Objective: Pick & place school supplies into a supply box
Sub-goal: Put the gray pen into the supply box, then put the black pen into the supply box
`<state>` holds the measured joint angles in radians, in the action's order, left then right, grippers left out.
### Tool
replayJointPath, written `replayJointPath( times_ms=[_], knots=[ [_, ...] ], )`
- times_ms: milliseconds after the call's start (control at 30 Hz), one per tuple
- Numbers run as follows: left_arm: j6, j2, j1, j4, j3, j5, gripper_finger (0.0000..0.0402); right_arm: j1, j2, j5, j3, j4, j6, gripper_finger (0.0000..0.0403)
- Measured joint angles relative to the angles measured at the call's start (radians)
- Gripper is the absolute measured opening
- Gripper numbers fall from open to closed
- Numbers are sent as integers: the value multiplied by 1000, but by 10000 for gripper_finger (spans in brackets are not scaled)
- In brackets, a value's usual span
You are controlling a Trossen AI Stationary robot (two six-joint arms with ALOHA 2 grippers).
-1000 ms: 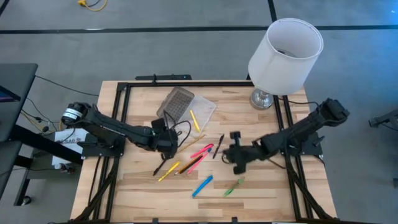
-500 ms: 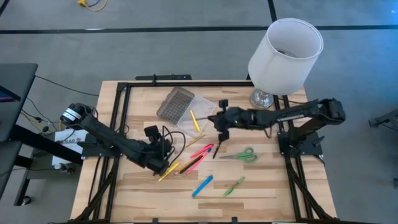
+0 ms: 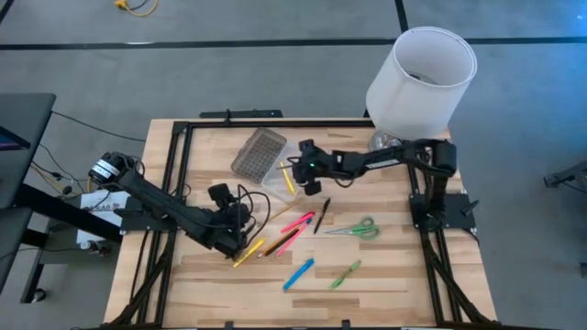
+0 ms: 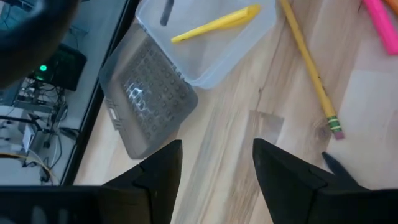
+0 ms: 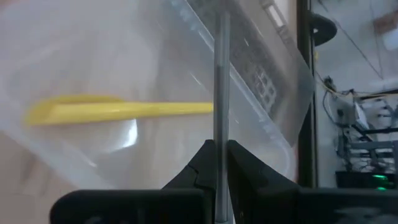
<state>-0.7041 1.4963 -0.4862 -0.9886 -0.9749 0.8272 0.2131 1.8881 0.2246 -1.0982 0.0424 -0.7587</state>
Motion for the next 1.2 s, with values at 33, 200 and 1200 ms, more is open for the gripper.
replayJointPath(
  times_ms=[33,200,1200],
  knots=[
    [-6,0,0,-10,0,0,193,0,12,18,-20,-22,-21,8],
    [-26,0,0,-45,0,2,193,-1,65,71,-83,-121,-92,9],
    [-122,0,-5,7,14,-149,193,-179,-204,-15,-87,-350,216,143]
  ],
)
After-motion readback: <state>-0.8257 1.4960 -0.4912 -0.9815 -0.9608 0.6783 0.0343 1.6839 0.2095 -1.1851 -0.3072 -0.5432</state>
